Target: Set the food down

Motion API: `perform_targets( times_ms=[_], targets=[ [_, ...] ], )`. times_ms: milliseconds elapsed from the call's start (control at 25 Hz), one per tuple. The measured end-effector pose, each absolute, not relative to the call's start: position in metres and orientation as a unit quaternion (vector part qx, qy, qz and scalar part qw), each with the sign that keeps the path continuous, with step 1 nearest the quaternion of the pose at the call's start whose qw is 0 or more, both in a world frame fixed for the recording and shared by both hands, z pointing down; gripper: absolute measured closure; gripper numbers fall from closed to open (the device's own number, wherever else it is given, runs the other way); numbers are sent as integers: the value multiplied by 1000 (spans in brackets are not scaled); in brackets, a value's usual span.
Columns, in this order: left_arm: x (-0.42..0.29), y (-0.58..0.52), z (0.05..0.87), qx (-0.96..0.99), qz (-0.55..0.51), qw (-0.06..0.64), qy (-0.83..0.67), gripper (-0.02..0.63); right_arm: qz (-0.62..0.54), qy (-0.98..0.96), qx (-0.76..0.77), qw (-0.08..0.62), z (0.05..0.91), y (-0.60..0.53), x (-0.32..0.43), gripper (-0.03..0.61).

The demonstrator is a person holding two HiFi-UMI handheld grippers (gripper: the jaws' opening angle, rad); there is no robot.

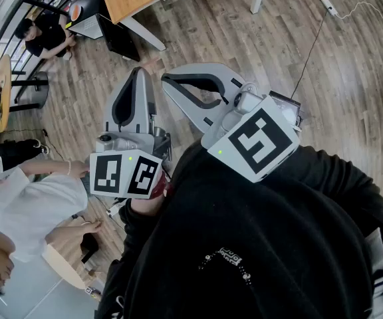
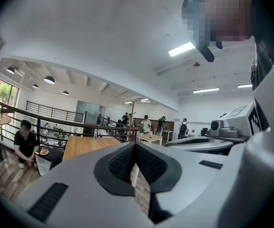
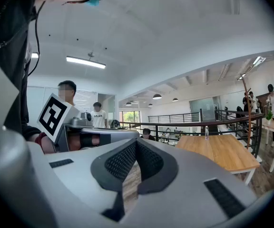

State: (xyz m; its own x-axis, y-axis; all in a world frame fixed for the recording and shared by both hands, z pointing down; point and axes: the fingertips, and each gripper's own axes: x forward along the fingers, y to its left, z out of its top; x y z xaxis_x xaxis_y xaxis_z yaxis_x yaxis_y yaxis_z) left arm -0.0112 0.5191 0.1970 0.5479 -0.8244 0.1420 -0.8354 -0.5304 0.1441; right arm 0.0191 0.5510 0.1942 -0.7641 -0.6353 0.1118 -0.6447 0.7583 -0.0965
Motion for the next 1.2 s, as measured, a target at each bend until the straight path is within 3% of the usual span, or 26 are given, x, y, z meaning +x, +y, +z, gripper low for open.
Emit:
perform_targets(
  times_ms=[1200],
  targets=[
    [27,514,214,883,54,112,-453,615,105,-954,280,29,221,545,36,560]
  ],
)
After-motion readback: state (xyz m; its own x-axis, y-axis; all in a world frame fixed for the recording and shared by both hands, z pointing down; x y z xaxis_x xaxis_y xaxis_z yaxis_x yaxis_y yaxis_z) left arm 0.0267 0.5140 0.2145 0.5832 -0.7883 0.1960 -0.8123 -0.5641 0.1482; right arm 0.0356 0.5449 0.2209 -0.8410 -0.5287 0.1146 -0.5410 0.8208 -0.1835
